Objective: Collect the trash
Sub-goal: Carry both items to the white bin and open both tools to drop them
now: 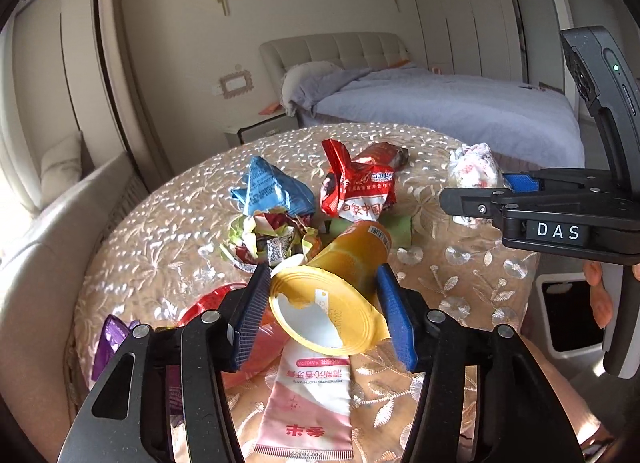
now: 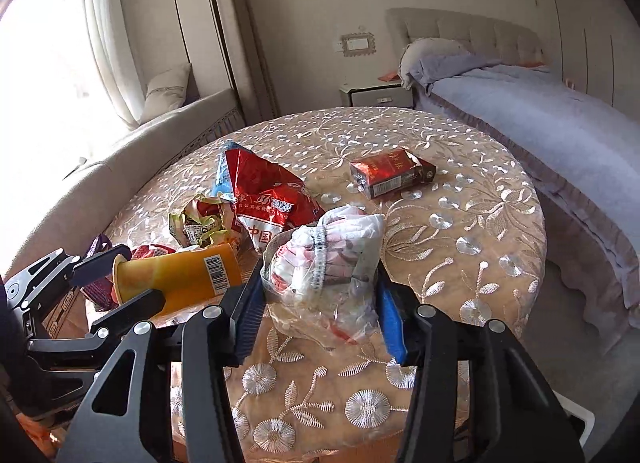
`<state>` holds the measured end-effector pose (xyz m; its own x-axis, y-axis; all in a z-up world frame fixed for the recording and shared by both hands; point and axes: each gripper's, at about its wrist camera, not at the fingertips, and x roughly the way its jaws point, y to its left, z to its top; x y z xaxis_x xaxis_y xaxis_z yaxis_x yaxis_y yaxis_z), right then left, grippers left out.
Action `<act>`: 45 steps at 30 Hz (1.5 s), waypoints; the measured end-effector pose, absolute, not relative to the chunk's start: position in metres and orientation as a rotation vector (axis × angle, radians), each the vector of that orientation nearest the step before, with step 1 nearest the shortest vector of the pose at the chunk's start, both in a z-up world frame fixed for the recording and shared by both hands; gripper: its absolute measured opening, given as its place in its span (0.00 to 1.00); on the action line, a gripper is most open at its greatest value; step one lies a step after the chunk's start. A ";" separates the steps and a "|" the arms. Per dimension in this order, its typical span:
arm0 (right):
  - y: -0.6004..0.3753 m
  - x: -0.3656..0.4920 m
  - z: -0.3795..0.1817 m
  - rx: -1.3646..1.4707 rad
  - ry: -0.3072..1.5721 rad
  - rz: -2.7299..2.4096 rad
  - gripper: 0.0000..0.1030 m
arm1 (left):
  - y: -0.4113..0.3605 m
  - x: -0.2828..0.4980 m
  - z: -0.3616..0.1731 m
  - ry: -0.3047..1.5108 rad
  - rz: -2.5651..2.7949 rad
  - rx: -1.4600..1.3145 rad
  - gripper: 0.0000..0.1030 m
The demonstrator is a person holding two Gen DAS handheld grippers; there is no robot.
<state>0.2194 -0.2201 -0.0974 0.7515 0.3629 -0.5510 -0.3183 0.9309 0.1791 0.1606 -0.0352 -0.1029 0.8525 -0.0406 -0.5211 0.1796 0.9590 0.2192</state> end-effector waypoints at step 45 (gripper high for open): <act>-0.473 0.079 -0.208 0.001 0.835 -0.118 0.51 | -0.350 0.160 -0.234 0.860 -0.774 0.539 0.52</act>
<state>0.0785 -0.4729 -0.2079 0.6650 -0.1041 -0.7395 0.1046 0.9935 -0.0458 0.1596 -0.3497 -0.2340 0.4167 -0.3786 -0.8265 0.7824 0.6122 0.1141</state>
